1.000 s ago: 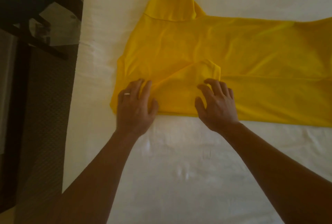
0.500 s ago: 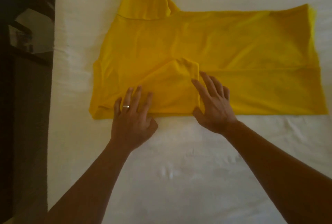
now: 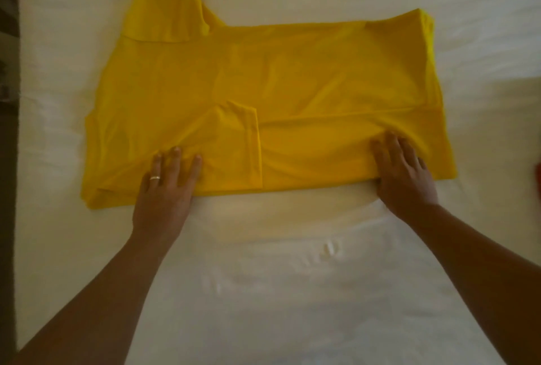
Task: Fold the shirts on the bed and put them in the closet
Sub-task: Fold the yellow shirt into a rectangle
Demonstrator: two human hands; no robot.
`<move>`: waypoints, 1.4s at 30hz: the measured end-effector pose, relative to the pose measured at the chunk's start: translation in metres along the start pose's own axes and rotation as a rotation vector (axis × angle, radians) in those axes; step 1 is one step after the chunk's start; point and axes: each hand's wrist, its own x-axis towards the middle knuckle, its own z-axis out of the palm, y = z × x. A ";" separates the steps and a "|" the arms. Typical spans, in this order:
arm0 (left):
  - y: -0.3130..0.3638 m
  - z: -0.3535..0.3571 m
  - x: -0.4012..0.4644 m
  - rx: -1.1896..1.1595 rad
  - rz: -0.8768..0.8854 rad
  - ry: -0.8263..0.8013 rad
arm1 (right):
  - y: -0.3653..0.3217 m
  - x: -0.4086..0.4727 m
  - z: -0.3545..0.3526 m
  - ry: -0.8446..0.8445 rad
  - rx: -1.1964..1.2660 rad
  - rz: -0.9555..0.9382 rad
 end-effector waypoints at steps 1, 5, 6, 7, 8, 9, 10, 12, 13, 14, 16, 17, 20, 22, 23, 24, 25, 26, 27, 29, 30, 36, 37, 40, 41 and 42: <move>0.000 0.000 -0.001 0.004 -0.013 -0.009 | 0.001 0.002 0.003 -0.009 -0.011 -0.019; -0.003 0.000 0.004 0.001 -0.006 -0.020 | 0.009 0.007 0.007 -0.011 -0.034 -0.063; -0.004 -0.002 0.005 0.000 0.002 -0.029 | 0.011 0.008 0.005 -0.014 -0.014 -0.068; -0.006 -0.005 0.005 0.004 0.010 -0.046 | 0.013 0.007 0.003 -0.015 0.011 -0.084; -0.007 -0.007 0.004 0.009 0.024 -0.060 | 0.016 0.007 -0.001 -0.035 0.026 -0.104; -0.009 -0.010 0.002 0.014 0.037 -0.069 | 0.018 0.005 -0.004 -0.042 0.031 -0.118; -0.009 -0.015 -0.001 0.018 0.052 -0.071 | 0.020 0.000 -0.009 -0.052 0.032 -0.124; -0.007 -0.022 -0.012 0.027 0.082 -0.081 | 0.022 -0.010 -0.012 -0.062 0.034 -0.138; -0.003 -0.026 -0.022 0.027 0.085 -0.091 | 0.024 -0.020 -0.015 -0.056 0.037 -0.154; 0.002 -0.031 -0.034 0.027 0.079 -0.098 | 0.024 -0.032 -0.018 -0.050 0.042 -0.170; 0.012 -0.035 -0.061 0.026 0.079 -0.108 | 0.026 -0.059 -0.018 -0.036 0.044 -0.207; 0.018 -0.036 -0.076 0.024 0.089 -0.114 | 0.027 -0.074 -0.015 -0.032 0.043 -0.217; 0.041 -0.034 -0.123 0.005 0.112 -0.138 | 0.032 -0.117 -0.004 -0.058 0.040 -0.226; 0.057 -0.031 -0.153 -0.012 0.117 -0.182 | 0.035 -0.143 0.006 -0.053 0.032 -0.246; 0.066 -0.030 -0.166 -0.011 0.109 -0.210 | 0.037 -0.154 0.011 -0.062 0.020 -0.247; 0.071 -0.027 -0.175 -0.001 0.094 -0.225 | 0.038 -0.162 0.015 -0.080 0.007 -0.235; 0.077 -0.026 -0.181 -0.001 0.068 -0.240 | 0.039 -0.168 0.018 -0.096 0.012 -0.214; 0.080 -0.025 -0.182 0.001 0.049 -0.253 | 0.040 -0.169 0.019 -0.126 0.033 -0.191; 0.083 -0.026 -0.184 0.020 0.038 -0.257 | 0.041 -0.170 0.020 -0.162 0.045 -0.163; 0.087 -0.030 -0.181 0.065 0.028 -0.286 | 0.043 -0.171 0.013 -0.309 0.016 -0.115; 0.088 -0.034 -0.177 0.068 0.021 -0.315 | 0.043 -0.171 0.008 -0.359 0.010 -0.111; 0.099 -0.066 -0.142 -0.015 -0.126 -0.411 | 0.040 -0.146 -0.022 -0.371 0.048 -0.087; 0.101 -0.071 -0.131 -0.035 -0.166 -0.375 | 0.039 -0.138 -0.026 -0.345 0.061 -0.077; 0.106 -0.081 -0.087 -0.104 -0.289 -0.287 | 0.035 -0.099 -0.038 -0.301 0.124 -0.037; 0.108 -0.084 -0.072 -0.127 -0.313 -0.258 | 0.034 -0.086 -0.042 -0.285 0.140 -0.028; 0.109 -0.083 -0.054 -0.153 -0.322 -0.234 | 0.034 -0.071 -0.044 -0.264 0.157 -0.020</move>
